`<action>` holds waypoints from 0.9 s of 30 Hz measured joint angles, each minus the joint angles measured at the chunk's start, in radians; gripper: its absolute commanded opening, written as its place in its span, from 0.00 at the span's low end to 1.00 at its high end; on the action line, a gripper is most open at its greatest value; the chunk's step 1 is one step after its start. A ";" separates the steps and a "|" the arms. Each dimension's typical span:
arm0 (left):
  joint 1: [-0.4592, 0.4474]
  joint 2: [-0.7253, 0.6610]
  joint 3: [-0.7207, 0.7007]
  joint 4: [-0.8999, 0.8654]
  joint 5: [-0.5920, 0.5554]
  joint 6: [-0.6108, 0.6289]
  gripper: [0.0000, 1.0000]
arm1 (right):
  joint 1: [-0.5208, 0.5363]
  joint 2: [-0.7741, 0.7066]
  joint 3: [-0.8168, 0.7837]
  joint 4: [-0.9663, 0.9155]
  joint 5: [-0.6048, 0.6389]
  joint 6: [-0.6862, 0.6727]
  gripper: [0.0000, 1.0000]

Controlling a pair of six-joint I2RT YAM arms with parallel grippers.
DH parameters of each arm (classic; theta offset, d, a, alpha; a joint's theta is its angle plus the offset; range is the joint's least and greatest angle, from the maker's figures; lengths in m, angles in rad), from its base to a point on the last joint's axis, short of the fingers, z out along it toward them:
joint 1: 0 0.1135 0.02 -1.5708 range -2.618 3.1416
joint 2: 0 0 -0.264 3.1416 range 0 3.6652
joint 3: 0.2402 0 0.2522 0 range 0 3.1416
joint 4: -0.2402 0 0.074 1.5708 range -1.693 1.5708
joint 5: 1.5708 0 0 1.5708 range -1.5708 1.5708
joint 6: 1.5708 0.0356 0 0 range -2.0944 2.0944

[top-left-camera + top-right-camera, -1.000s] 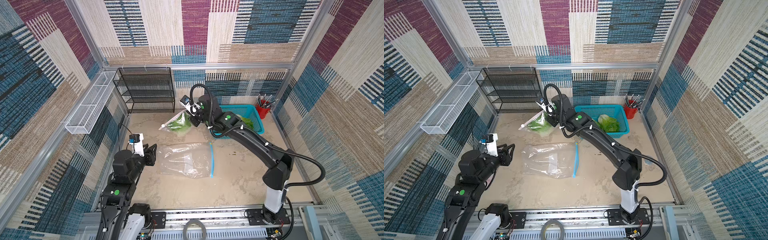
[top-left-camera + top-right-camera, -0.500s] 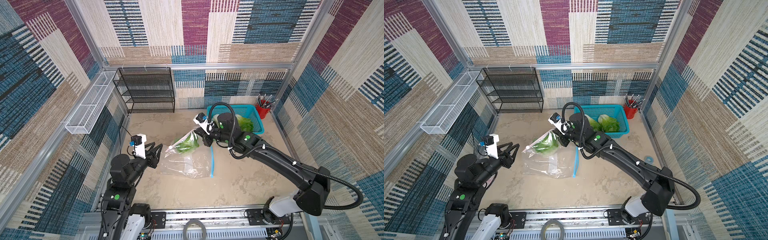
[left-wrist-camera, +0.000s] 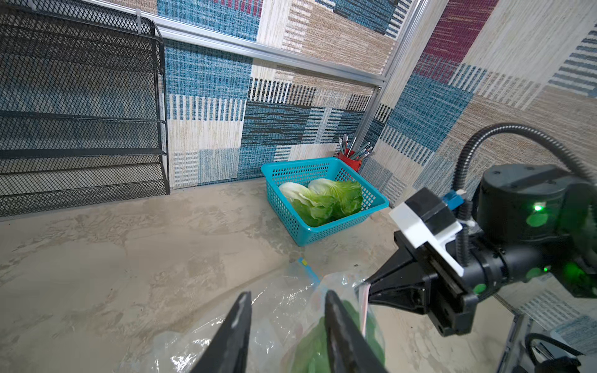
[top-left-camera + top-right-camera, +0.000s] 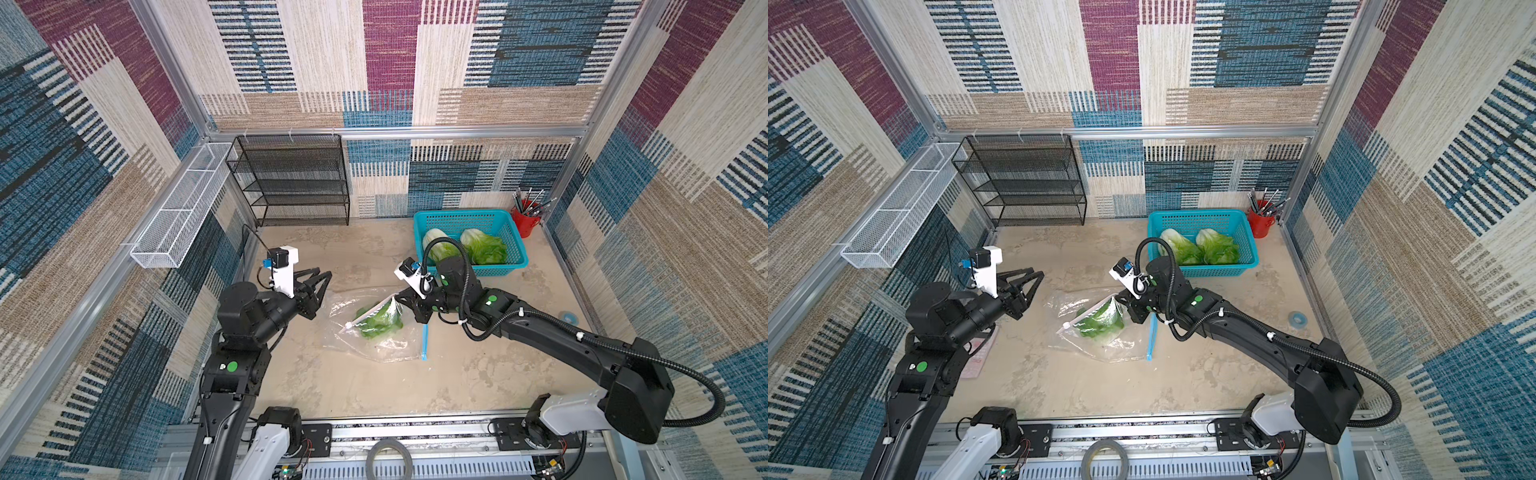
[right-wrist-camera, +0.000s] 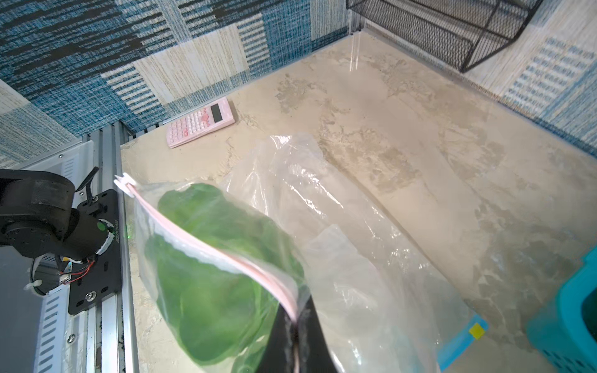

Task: Open the zip-top bag and take out the chinese cabbages
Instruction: Adjust the zipper food storage bag in the zipper food storage bag.

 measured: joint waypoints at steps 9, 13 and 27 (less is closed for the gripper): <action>-0.001 0.016 -0.072 -0.019 0.068 0.009 0.39 | -0.058 0.041 -0.055 0.035 0.024 0.038 0.00; -0.002 0.011 -0.087 -0.039 0.106 0.032 0.39 | -0.065 0.040 -0.085 0.050 0.025 0.042 0.00; -0.036 0.095 -0.079 -0.195 0.249 0.102 0.39 | -0.069 0.007 -0.136 0.095 0.036 0.060 0.00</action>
